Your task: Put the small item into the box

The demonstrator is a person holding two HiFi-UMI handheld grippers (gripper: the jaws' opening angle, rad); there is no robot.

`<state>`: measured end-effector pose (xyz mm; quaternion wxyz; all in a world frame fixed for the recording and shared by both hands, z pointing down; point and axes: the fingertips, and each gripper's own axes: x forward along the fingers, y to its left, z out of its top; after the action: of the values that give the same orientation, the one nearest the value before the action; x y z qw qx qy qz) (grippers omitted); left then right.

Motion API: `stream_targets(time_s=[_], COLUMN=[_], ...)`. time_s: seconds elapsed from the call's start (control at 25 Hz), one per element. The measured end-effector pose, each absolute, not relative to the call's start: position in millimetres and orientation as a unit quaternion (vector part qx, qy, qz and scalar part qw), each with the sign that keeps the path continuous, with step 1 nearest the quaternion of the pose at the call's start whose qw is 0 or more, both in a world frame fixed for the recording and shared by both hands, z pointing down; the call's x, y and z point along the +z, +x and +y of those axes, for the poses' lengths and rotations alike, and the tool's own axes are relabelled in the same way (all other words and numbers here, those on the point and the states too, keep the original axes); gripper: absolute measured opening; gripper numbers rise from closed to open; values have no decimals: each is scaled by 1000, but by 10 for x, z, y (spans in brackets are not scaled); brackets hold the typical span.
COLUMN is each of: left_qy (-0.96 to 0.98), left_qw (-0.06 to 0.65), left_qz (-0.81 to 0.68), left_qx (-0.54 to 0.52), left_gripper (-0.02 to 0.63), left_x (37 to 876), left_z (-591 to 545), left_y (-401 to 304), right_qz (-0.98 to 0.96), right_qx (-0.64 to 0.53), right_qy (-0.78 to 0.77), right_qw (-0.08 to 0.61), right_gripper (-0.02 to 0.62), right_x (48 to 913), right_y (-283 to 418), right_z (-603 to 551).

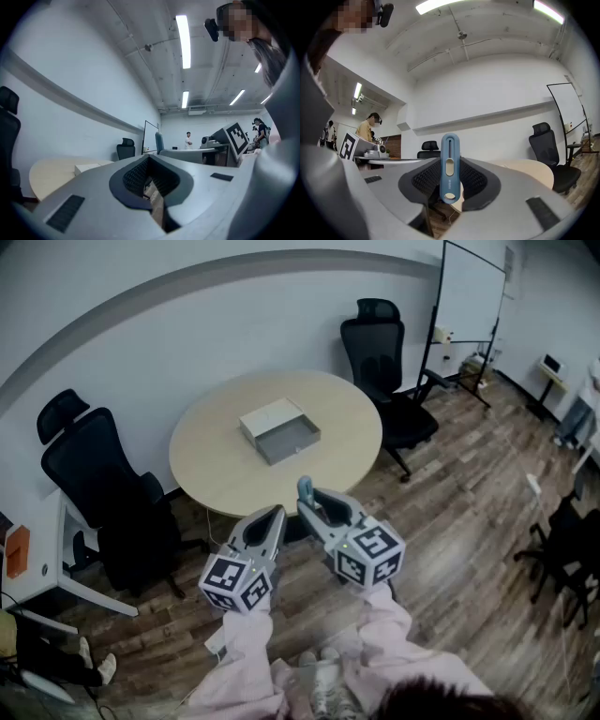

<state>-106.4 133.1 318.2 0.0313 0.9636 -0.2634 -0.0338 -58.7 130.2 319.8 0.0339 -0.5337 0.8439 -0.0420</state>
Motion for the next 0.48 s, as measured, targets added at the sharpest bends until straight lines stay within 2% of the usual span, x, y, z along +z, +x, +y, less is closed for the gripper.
stream_targets(time_s=[0.48], left_qy=[962], left_qw=[37], left_qz=[-270], left_qx=[-28], left_gripper=[9], left_x=[3239], left_z=[1194], left_y=[-1059], right_qz=[845], right_qx=[-54], right_qy=[-531], right_qw=[38], right_gripper=[126], right_x=[3257], right_y=[-546], right_z=[1170])
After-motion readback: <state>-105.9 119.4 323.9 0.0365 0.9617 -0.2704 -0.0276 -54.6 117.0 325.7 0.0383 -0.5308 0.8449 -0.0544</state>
